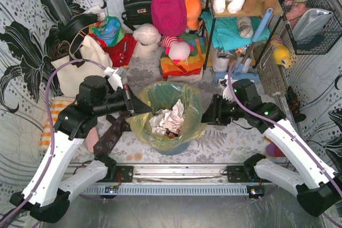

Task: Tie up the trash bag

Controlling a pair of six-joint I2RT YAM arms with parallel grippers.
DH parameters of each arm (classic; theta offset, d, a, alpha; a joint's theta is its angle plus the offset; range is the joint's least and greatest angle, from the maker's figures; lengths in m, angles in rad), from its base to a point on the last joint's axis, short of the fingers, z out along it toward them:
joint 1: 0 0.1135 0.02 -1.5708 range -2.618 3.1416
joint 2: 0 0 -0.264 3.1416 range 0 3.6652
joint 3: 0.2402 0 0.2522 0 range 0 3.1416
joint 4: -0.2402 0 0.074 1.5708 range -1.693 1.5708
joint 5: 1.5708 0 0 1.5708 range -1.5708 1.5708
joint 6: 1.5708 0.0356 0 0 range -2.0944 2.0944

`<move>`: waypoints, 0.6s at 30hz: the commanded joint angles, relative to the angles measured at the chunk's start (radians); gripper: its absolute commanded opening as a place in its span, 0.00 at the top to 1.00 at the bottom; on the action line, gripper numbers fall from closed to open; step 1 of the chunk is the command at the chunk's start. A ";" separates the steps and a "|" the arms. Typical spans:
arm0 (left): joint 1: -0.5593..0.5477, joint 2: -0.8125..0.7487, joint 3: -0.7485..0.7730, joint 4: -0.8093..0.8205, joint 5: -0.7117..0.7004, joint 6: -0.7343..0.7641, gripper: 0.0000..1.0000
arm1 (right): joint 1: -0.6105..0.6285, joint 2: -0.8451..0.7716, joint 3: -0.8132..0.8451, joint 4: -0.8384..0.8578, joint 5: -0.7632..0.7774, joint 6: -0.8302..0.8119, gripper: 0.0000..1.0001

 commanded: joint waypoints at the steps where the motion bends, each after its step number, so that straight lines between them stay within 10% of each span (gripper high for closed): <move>1: -0.003 -0.010 0.012 0.038 0.021 0.019 1.00 | 0.034 0.005 -0.032 0.086 -0.003 0.041 0.64; 5: -0.004 -0.016 0.021 0.030 0.016 0.016 1.00 | 0.034 -0.037 -0.051 0.078 0.029 0.059 1.00; 18: -0.004 -0.009 0.013 0.013 0.004 0.030 1.00 | 0.035 -0.095 0.180 -0.062 0.081 0.035 1.00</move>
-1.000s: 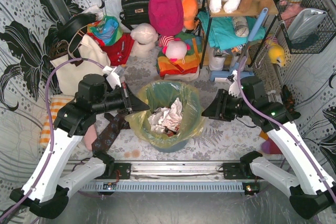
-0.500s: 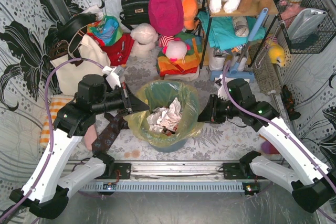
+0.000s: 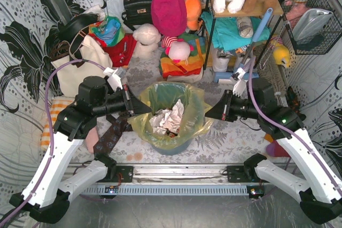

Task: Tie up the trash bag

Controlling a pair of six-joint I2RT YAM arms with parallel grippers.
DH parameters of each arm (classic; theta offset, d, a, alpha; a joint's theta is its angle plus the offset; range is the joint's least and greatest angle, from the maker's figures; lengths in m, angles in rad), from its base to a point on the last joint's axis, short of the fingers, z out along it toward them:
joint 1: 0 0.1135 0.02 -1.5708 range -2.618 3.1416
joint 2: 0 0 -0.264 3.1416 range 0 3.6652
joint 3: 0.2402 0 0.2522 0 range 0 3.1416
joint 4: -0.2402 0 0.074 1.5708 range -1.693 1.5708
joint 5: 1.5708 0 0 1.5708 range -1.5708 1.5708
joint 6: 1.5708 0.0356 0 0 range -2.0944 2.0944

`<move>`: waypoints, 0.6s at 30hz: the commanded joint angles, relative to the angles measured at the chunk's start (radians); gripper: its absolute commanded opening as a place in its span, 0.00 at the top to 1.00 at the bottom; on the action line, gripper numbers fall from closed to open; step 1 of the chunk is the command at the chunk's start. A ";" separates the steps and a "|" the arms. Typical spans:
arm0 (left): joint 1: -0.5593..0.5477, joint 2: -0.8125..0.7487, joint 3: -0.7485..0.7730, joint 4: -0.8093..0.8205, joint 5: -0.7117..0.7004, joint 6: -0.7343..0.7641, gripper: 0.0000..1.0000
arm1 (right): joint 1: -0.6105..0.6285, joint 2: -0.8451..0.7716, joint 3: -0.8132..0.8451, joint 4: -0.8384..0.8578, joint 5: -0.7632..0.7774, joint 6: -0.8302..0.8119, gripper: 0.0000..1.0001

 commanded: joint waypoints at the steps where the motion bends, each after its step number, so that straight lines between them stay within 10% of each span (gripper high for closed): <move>1: -0.004 -0.003 0.017 0.016 0.006 0.025 1.00 | 0.006 -0.004 0.092 -0.024 0.014 -0.010 1.00; 18: -0.004 0.040 0.151 0.042 -0.021 0.022 1.00 | 0.005 0.182 0.309 0.265 -0.107 0.024 1.00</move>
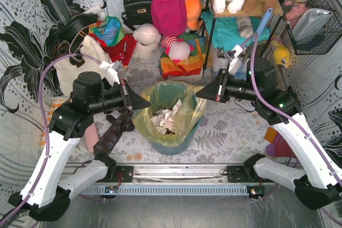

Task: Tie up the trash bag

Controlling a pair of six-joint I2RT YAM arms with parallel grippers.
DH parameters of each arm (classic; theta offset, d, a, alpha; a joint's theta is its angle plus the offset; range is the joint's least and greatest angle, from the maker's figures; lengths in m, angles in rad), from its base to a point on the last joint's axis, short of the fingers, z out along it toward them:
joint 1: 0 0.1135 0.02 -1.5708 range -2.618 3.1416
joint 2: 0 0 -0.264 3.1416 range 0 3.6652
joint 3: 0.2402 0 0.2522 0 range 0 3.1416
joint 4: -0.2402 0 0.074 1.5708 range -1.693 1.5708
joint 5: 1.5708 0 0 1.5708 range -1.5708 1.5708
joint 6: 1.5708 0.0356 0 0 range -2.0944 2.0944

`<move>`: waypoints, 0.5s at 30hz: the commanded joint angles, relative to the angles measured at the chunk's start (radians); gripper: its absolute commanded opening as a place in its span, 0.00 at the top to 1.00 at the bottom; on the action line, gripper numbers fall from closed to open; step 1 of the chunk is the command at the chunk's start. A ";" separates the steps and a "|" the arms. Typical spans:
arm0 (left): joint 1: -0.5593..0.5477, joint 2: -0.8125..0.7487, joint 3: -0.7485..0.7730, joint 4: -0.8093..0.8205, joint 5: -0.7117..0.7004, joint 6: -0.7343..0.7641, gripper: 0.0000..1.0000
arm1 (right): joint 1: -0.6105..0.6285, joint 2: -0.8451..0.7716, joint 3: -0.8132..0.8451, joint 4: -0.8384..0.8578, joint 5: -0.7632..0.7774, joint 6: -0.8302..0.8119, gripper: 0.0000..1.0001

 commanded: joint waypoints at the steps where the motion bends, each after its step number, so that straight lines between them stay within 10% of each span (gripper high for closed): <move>1: -0.004 0.020 0.071 0.074 -0.005 0.020 1.00 | 0.005 0.038 0.097 0.123 -0.031 0.013 1.00; 15: -0.004 0.082 0.212 0.157 -0.047 0.008 1.00 | 0.006 0.078 0.241 0.124 0.071 0.001 1.00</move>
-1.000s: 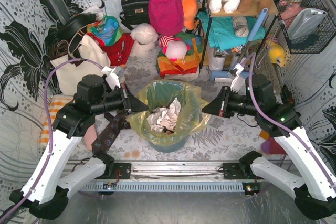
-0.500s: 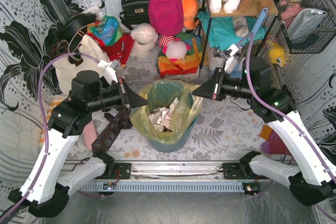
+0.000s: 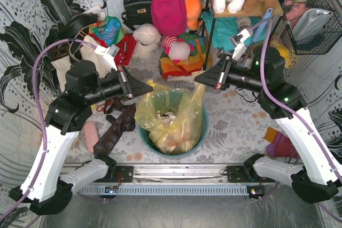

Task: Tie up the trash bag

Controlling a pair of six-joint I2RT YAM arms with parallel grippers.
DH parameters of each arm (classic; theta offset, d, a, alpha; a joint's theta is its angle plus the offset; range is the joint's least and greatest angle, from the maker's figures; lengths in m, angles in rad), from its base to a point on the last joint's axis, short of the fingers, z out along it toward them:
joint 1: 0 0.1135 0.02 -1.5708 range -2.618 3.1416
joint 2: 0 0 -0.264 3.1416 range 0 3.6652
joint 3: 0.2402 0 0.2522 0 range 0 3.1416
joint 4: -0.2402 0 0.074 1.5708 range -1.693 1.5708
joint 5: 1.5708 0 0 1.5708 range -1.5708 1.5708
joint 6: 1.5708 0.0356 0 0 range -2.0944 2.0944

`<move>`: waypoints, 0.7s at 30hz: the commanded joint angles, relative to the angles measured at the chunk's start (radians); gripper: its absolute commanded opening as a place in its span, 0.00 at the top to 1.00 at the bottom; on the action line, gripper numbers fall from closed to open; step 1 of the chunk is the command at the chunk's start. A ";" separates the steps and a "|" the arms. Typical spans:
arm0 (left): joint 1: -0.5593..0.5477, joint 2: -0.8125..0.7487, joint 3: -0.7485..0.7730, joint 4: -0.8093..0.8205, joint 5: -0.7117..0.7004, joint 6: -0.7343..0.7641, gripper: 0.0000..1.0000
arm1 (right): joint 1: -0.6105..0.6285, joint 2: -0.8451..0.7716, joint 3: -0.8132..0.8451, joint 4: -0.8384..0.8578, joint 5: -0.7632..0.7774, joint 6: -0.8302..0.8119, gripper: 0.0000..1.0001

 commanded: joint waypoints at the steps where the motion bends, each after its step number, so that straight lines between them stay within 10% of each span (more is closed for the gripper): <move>1: -0.004 -0.017 0.037 0.084 -0.056 0.006 1.00 | 0.005 -0.011 0.064 0.046 0.061 -0.003 1.00; 21: 0.007 0.143 -0.084 0.270 -0.171 0.042 1.00 | 0.006 0.034 -0.090 0.017 0.254 -0.088 1.00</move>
